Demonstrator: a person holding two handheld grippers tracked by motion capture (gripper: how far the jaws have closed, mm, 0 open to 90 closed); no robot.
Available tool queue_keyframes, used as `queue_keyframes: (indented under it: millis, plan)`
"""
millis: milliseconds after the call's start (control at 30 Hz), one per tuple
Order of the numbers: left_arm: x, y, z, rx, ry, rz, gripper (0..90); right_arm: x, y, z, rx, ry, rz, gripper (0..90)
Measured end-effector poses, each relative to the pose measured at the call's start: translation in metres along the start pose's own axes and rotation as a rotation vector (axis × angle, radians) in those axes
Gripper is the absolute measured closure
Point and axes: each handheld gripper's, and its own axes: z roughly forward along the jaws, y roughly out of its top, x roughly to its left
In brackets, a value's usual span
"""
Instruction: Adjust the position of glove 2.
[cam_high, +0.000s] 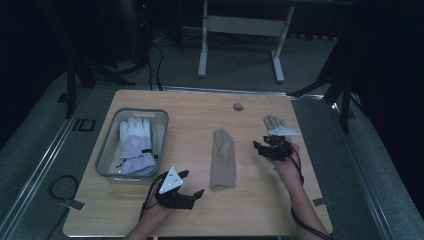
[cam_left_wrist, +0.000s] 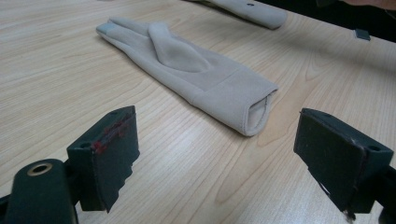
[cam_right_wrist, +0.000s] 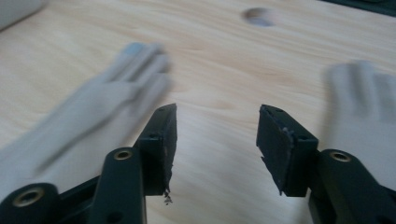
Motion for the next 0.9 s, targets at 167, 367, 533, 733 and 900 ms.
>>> queue_keyframes:
  millis: [167, 367, 533, 733, 900]
  plan:
    - [0.0, 0.0, 0.0, 0.002, -0.004, -0.004, 14.1, -0.027, -0.001, -0.007, -0.011, -0.037, 0.024, 48.8]
    - [-0.002, 0.001, -0.001, 0.001, 0.004, -0.018, 8.4, -0.051, -0.006, -0.006, -0.011, -0.098, 0.022, 48.1]
    - [-0.003, 0.001, -0.004, -0.011, 0.001, -0.03, 7.1, -0.07, -0.009, 0.004, 0.002, -0.125, 0.061, 47.9]
    - [-0.002, 0.0, -0.003, -0.008, -0.006, -0.036, 6.4, -0.081, -0.007, 0.012, 0.012, -0.132, 0.079, 45.1]
    - [-0.002, 0.0, -0.002, -0.002, -0.015, -0.035, 6.4, -0.09, -0.008, 0.023, 0.031, -0.146, 0.096, 44.5]
